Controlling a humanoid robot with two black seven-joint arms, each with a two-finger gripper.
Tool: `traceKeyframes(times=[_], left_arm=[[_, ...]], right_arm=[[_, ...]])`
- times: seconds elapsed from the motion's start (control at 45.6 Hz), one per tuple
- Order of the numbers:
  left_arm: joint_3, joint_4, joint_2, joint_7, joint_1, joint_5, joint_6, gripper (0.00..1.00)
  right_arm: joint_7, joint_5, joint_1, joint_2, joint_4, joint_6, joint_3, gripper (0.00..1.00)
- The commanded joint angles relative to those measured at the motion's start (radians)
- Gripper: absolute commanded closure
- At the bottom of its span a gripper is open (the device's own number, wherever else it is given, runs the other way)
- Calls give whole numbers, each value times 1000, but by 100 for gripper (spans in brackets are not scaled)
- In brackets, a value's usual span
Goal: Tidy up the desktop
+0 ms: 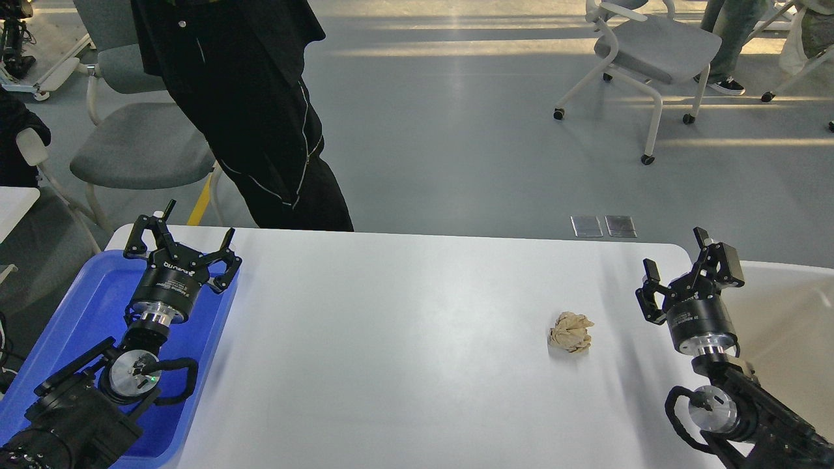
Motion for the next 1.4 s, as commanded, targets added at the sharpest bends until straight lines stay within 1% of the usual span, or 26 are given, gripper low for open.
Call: traceKeyframes(times=[0.0,0.329,0.439,0.526,0.636,0.702,0.833,0.965,1.009,1.118,1.184,1.382], left_arm=[[2,1,0,2,-1,1,0,0],[0,1,0,0,-1,-1,0,0],[0,1,0,0,-1,-1,0,0],[0,1,0,0,-1,-1,0,0],[0,1,0,0,-1,-1,0,0],[0,-1,0,0,-1,-1,0,0],[0,-1,0,0,-1,-1,0,0],[0,1,0,0,-1,-1,0,0],[0,-1,0,0,-1,-1,0,0],[0,-1,0,0,-1,-1,0,0],[0,-1,0,0,-1,-1,0,0],[0,1,0,0,-1,-1,0,0]], right_arm=[[0,1,4,6,1,-6,0,0],[-2,1,10,6,4,-1,-8,0],[-24,4,29,6,3,-4,-9,0],[-67,57,32,5,32,-7,-8,0],[-175,131,33,-17,104,-24,-9,0],[-202,131,35,-31,131,-46,-12,0],[-204,127,35,-75,196,-49,-26,0],[-202,110,52,-129,231,-60,-115,0],[-202,93,59,-164,257,-67,-150,0],[-212,77,73,-233,299,-70,-216,0],[-233,77,96,-268,315,-69,-265,0],[-239,77,199,-347,340,-75,-405,0]])
